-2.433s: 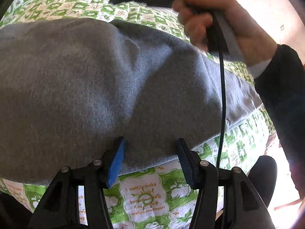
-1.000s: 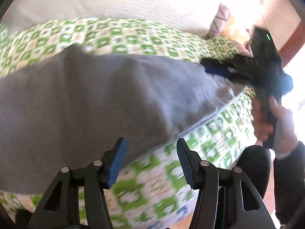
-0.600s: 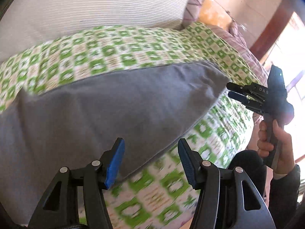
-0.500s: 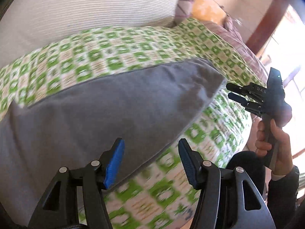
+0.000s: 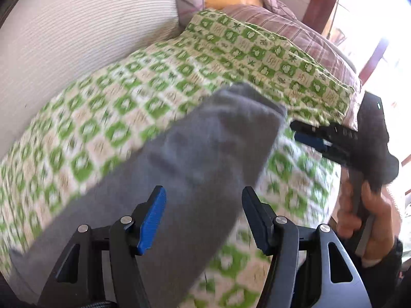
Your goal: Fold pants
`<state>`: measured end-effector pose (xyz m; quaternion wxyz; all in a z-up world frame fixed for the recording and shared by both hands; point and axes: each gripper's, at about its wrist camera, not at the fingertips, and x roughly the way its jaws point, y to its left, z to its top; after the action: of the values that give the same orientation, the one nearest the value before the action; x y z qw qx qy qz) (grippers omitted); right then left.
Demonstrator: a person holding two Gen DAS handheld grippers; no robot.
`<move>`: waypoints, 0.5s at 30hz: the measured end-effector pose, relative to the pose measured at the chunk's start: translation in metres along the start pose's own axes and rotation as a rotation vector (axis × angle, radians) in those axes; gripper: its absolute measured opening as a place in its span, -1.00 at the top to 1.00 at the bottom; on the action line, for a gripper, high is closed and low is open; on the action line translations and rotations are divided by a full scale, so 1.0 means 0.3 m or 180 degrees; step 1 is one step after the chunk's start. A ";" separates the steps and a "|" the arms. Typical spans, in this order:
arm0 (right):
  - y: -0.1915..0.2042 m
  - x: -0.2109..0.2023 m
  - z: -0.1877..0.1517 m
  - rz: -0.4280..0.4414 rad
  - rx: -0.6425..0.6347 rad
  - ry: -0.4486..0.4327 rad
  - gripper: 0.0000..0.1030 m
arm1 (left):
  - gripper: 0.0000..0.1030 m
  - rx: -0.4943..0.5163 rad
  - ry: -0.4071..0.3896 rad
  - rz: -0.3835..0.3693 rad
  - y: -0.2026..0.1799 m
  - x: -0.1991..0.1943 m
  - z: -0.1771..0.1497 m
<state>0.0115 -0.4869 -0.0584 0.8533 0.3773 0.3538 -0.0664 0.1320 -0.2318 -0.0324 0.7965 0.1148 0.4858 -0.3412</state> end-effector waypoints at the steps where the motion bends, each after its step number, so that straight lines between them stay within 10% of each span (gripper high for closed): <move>1: -0.008 0.008 0.008 0.0033 0.0034 -0.0012 0.12 | -0.21 0.0030 0.0013 -0.0019 0.001 0.020 0.040; 15: -0.105 0.106 0.090 0.0251 0.0347 0.0107 0.17 | -0.21 0.0364 0.0427 -0.0293 0.012 0.371 0.400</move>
<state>0.0379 -0.5229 -0.0854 0.8274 0.4378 0.3488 -0.0456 0.2506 -0.3388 -0.0676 0.7378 0.1602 0.5226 -0.3960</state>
